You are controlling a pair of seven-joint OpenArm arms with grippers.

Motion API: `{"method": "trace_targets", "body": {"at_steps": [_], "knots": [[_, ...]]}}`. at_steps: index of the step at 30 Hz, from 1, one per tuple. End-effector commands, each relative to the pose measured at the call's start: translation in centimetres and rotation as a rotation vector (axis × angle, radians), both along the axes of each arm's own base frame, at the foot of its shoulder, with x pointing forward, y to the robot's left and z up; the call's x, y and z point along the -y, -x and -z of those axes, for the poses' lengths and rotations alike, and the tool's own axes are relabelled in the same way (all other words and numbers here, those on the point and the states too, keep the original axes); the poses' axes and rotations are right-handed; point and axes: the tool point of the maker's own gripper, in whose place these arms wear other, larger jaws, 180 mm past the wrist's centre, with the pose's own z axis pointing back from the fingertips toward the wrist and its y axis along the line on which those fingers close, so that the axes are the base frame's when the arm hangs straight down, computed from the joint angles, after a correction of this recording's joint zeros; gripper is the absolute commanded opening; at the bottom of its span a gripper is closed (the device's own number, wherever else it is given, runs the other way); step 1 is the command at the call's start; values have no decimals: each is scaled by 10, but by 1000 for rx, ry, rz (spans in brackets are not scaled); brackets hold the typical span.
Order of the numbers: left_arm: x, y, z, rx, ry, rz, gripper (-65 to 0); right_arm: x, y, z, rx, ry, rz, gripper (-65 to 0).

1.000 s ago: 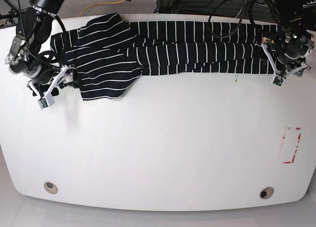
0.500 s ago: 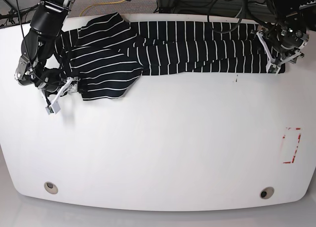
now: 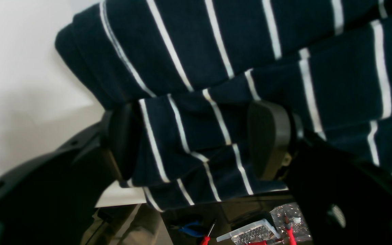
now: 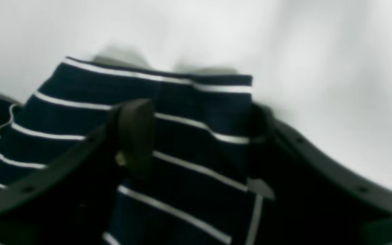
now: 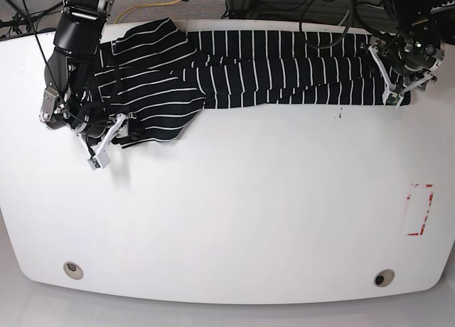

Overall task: Fold the T-shirt properly
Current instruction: 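Regrasp the folded shirt with the right gripper and pull it outward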

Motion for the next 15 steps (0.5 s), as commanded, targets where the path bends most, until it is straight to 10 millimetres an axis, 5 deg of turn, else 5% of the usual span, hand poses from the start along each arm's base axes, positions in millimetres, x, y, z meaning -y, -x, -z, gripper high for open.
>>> {"method": "trace_targets", "body": {"at_steps": [1,5,9,15], "knots": [[-2,-5,-6,24,-9,5,-211,7,-9,-12,34,18,0,-406],[-2,-6,-6,24,-8,6,-211,7,-11,-16,47,20,-2,-650],[-2,-6,-6,23,-8,8,-211,5,-13,-37,118,60,-27,-650],[5,-7,-1,9,-2,28,-211,-10,22,-52,155,144,-106,-650]]}}
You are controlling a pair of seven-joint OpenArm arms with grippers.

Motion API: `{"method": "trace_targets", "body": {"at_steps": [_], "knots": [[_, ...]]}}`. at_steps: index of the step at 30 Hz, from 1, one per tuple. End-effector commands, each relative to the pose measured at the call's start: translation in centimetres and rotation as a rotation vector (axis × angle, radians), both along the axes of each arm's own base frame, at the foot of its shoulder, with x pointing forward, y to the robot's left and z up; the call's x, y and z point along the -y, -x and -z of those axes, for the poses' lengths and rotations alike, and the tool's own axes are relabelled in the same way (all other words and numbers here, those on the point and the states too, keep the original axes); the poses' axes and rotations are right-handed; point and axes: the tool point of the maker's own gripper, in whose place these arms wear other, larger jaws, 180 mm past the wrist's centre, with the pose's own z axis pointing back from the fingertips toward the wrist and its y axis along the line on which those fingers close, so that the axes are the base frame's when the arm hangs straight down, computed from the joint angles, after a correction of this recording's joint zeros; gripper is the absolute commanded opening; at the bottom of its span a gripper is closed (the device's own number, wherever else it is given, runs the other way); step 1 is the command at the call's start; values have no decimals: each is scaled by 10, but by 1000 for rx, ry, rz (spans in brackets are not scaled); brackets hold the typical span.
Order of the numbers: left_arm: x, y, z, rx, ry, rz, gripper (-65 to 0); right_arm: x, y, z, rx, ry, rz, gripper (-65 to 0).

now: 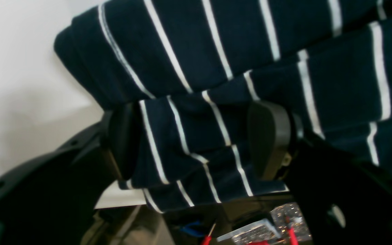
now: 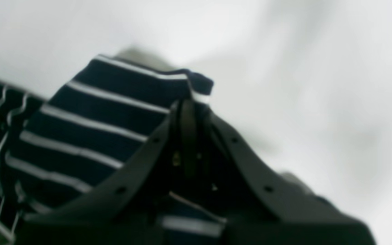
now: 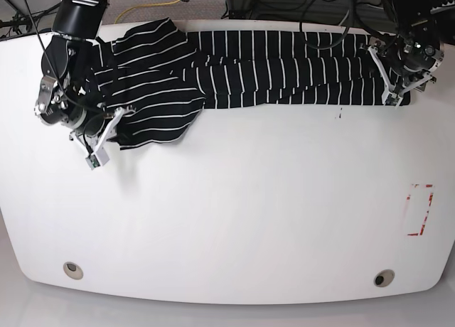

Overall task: Fold the T-shirt properly
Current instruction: 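Regrasp the folded shirt with the right gripper and pull it outward, then hold the folded strip with both grippers and straighten it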

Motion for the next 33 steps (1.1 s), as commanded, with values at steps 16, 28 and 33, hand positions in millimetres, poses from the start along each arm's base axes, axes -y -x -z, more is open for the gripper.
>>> {"method": "trace_targets", "body": {"at_steps": [16,28,33], "knots": [[3,7,33,-40,88,-19,-211,34,85,-25,-3,136,122,-650],[2,-7,32,-19,96,-25,-211,81,120,-23,-69,201,251,-650],[-3,-6,34,-31,92,-29,-211,91,139,-16,-147,230,278,-650]]}}
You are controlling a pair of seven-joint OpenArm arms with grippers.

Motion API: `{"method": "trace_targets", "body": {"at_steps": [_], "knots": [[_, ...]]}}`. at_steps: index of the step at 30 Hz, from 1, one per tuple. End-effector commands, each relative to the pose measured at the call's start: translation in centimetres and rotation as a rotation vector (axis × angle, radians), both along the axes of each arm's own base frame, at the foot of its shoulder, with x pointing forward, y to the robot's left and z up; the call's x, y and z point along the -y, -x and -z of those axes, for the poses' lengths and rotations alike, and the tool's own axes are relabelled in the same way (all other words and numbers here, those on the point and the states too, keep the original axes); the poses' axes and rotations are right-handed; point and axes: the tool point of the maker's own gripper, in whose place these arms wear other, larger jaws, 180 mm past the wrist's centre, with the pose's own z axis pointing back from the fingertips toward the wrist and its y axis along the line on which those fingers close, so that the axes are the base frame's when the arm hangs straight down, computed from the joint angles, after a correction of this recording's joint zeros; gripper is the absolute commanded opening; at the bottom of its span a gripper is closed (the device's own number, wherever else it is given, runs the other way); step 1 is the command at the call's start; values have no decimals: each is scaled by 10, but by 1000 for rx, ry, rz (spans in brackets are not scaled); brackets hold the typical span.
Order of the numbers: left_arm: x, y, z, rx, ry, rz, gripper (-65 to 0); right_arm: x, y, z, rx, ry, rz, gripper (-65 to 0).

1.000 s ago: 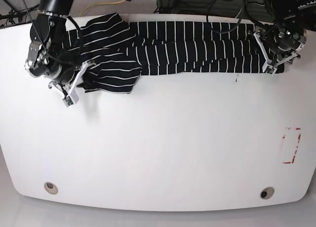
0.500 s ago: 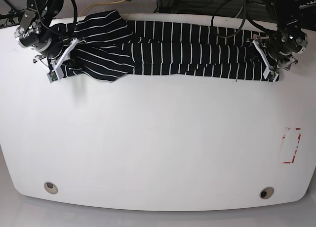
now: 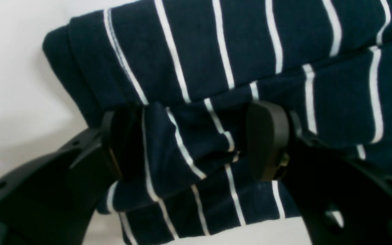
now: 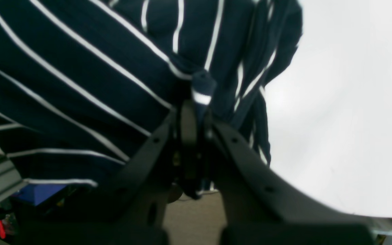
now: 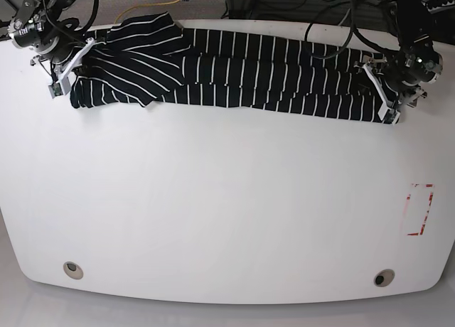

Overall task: Fold the T-shirt properly
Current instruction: 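Hold the folded strip with both grippers and straighten it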

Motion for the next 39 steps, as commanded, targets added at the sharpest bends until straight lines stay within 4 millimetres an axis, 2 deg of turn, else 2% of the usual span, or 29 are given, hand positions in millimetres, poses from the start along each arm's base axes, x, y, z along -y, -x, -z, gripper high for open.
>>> {"method": "trace_targets", "body": {"at_steps": [1,3,5,6,11,13,15,20,23,27,31,33,36,39], "knots": [[-15,20,11,-105,-77,-2,-211,16,6,-8,-7,46,27,-650],[-17,19,10,-105,-81,-1,-211,21,12,-6,-21,52,42,-647],[-17,19,10,-104,-83,-1,-211,24,15,-7,-22,58,54,-601],[-17,19,10,-104,-83,-1,-211,27,16,-7,-25,64,61,-561],[-20,17,7,-94,-87,1,-211,53,23,-20,0,102,142,-258],[-19,15,6,-89,-82,0,-211,59,23,-24,14,112,164,-185],[-20,3,-2,-55,-87,-3,-211,62,17,-32,55,99,181,-149],[-12,-14,-23,36,-48,1,-210,42,1,-46,175,-47,152,-147],[-15,-22,-42,122,18,-42,-206,26,-4,-48,196,-127,125,-147],[-19,-21,-56,161,106,-95,-204,-12,-18,-42,207,-227,46,-149],[-30,-15,-63,170,154,-151,-204,-39,-21,-29,180,-302,8,-149],[-33,-13,-66,177,168,-165,-204,-46,-21,-22,162,-329,3,-152],[-39,-14,-75,208,185,-172,-203,-54,-19,-5,118,-383,6,-208],[-45,-9,-79,224,206,-190,-203,-56,-20,7,91,-426,25,-304]]}}
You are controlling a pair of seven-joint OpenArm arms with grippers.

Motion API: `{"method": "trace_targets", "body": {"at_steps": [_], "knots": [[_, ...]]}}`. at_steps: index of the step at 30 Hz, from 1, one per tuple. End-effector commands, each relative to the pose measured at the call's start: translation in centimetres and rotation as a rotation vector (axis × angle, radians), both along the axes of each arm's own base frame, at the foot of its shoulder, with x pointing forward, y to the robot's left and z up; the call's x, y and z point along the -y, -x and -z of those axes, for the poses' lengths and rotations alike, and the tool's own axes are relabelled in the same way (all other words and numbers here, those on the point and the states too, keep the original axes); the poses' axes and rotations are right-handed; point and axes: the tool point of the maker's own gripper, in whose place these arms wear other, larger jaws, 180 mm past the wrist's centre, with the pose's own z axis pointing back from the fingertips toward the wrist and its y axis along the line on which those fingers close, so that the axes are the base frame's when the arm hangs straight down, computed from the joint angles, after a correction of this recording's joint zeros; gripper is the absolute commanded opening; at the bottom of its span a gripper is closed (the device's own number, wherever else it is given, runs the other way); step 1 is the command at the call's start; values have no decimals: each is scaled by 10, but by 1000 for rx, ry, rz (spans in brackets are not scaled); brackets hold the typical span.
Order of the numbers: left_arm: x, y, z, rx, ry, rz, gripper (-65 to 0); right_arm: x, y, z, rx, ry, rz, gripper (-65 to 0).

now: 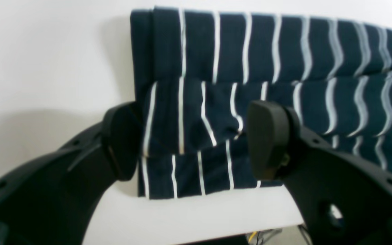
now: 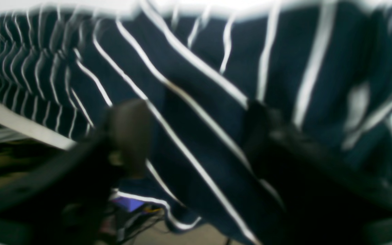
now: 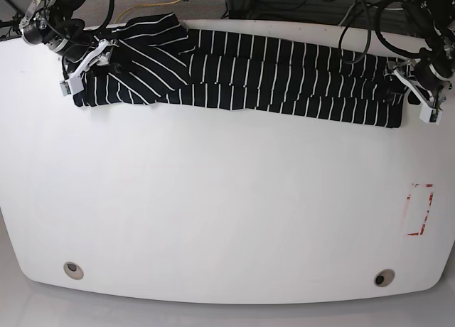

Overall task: Fold the T-shirt properly
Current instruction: 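Hold the folded strip with both grippers and straighten it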

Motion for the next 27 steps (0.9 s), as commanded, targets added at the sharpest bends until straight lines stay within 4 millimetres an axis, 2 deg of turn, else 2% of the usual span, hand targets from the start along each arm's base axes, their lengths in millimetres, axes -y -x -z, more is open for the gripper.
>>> {"method": "trace_targets", "body": {"at_steps": [1,3,5,8,14,19,23,27], "knots": [[-10,-1,-15,53,-4,-14,-200,4,-6,1,15,-29,14,-335],[-15,1,-18,66,2,-33,-172,5,-2,10,-13,-51,26,-361],[-21,4,-15,66,27,-63,-108,8,1,17,-37,-63,35,-363],[-32,13,-4,45,61,-116,-56,9,-4,21,-40,-81,41,-368],[-45,17,14,-2,113,-160,-57,11,-9,29,-45,-88,13,-368],[-45,26,35,-53,177,-194,-57,10,-11,30,-40,-89,-1,-368],[-29,14,45,-72,211,-149,-57,10,-12,29,-39,-86,-2,-368],[-20,12,48,-83,219,-125,-58,9,-14,28,-32,-88,-2,-368]]}}
